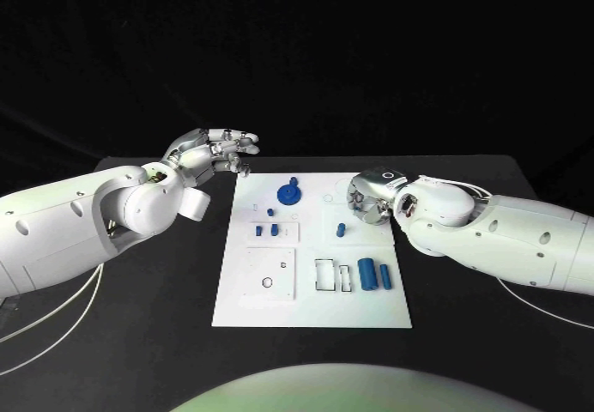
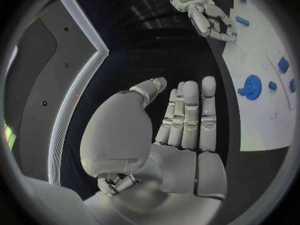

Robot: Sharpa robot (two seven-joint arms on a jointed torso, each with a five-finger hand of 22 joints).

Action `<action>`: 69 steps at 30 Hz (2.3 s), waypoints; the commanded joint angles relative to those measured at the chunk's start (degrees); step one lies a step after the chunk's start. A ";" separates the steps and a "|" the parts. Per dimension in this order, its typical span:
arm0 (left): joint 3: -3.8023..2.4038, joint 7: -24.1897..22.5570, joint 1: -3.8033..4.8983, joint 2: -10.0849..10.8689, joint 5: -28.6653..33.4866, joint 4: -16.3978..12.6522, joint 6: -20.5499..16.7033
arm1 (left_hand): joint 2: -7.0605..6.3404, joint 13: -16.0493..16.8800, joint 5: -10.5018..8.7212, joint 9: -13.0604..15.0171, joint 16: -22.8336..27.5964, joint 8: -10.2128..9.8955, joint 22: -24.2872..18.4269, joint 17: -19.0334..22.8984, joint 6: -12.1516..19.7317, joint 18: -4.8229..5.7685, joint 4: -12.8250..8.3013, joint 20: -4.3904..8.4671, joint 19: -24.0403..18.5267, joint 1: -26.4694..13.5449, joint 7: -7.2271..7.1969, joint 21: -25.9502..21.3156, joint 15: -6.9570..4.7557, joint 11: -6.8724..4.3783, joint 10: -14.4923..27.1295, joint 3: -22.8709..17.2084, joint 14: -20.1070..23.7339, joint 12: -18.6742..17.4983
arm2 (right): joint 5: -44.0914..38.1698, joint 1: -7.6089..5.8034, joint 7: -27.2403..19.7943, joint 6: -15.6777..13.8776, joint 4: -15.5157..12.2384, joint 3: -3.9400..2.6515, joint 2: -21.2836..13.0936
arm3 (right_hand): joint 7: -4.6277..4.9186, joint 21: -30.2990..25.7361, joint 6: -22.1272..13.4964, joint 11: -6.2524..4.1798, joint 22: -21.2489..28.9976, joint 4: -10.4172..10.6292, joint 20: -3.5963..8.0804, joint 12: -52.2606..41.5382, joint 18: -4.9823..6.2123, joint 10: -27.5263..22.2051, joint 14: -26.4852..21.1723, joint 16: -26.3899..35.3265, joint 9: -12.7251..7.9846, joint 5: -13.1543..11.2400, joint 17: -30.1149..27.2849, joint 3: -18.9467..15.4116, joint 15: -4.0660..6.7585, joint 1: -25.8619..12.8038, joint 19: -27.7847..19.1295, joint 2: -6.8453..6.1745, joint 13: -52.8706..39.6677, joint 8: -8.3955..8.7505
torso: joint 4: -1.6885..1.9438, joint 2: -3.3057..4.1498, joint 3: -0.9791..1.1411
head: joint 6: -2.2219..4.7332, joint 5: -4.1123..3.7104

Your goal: Assemble the parts on the task board

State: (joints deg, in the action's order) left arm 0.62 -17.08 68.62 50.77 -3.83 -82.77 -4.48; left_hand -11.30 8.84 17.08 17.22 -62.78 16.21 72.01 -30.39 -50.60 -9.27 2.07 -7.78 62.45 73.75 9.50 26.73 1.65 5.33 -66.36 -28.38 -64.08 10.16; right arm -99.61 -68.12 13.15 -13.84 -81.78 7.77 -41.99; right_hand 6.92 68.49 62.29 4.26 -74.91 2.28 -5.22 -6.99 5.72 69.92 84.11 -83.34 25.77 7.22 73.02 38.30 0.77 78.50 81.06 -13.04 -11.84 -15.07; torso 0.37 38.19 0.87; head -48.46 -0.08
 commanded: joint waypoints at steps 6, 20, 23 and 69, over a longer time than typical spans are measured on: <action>-0.05 0.38 0.06 -0.04 -0.23 -0.10 1.27 | 0.68 0.13 0.01 0.07 0.30 0.39 -0.19 0.13 0.48 -1.13 -0.04 0.27 0.26 0.20 -0.10 -0.35 -0.25 0.14 0.03 0.08 0.24 0.35 | -3.71 0.95 3.70 -0.53 -0.69 0.51 -0.17 | -0.26 0.91 0.51 -1.39 -5.34 -3.47 0.73 0.07 -1.05 2.88 2.58 -0.22 1.16 0.06 -0.05 3.93 0.71 0.58 0.19 1.88 -1.20 -0.67 | -0.05 -0.05 0.01 | -0.06 -0.13; -0.05 0.61 0.05 -0.21 -0.70 0.29 1.54 | 0.71 0.18 0.09 0.08 0.37 0.43 -0.31 0.24 0.55 -1.13 -0.33 0.30 0.36 0.52 -0.07 -0.52 -0.26 0.16 0.24 0.00 0.28 0.43 | -4.31 0.98 4.14 -7.01 -3.16 0.42 -1.63 | -0.28 1.55 0.43 -1.38 -5.94 -5.46 0.79 0.83 -1.17 3.29 2.63 -0.35 1.88 -3.57 0.17 6.34 0.73 -0.07 0.36 2.23 -2.14 -0.66 | -0.12 -0.11 0.00 | 0.12 -0.05; -0.05 0.63 0.04 -0.25 -0.72 0.42 1.57 | 0.71 0.18 0.09 0.08 0.37 0.43 -0.31 0.24 0.55 -1.13 -0.33 0.30 0.36 0.52 -0.07 -0.52 -0.26 0.16 0.24 0.00 0.28 0.43 | -4.05 0.89 4.07 -7.97 -4.21 0.30 -2.23 | -0.28 1.65 0.45 -1.39 -5.99 -5.51 0.79 0.83 -1.19 3.32 2.66 -0.40 1.89 -3.57 0.29 6.37 0.73 -0.08 0.41 2.20 -2.17 -0.66 | -0.14 -0.08 -0.02 | 0.18 0.00; 0.01 0.40 -0.04 -3.97 -0.99 -0.32 0.80 | 0.34 0.28 0.17 0.05 0.52 0.37 -0.55 0.44 0.96 -1.07 -0.64 0.28 0.51 0.51 0.11 -0.89 -0.16 0.31 0.61 0.22 0.37 0.64 | 2.61 6.56 -1.38 -11.12 -13.64 0.44 5.32 | -0.19 1.71 0.36 -1.31 -6.10 -5.81 0.79 1.10 -1.20 3.28 2.74 -0.57 2.04 -2.97 0.65 6.82 0.69 -0.40 0.42 2.12 -2.42 -0.58 | 0.17 -0.22 -0.31 | -1.13 7.82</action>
State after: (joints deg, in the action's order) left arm 0.66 -16.26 68.55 47.03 -4.50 -82.88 -3.75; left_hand -11.02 9.05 17.09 17.24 -62.56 16.39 71.55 -30.03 -49.96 -9.27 1.74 -7.57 62.66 74.03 9.71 26.10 1.65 5.54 -66.14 -28.05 -64.08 10.61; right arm -97.06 -61.73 12.84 -26.03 -95.78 8.19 -36.88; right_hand 6.67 70.44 62.53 5.02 -74.93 -3.50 -4.61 -5.61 5.23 70.58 84.14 -83.55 27.73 4.01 73.62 44.86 1.14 78.00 81.66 -11.77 -12.73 -15.52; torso 0.59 37.95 0.60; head -49.45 7.21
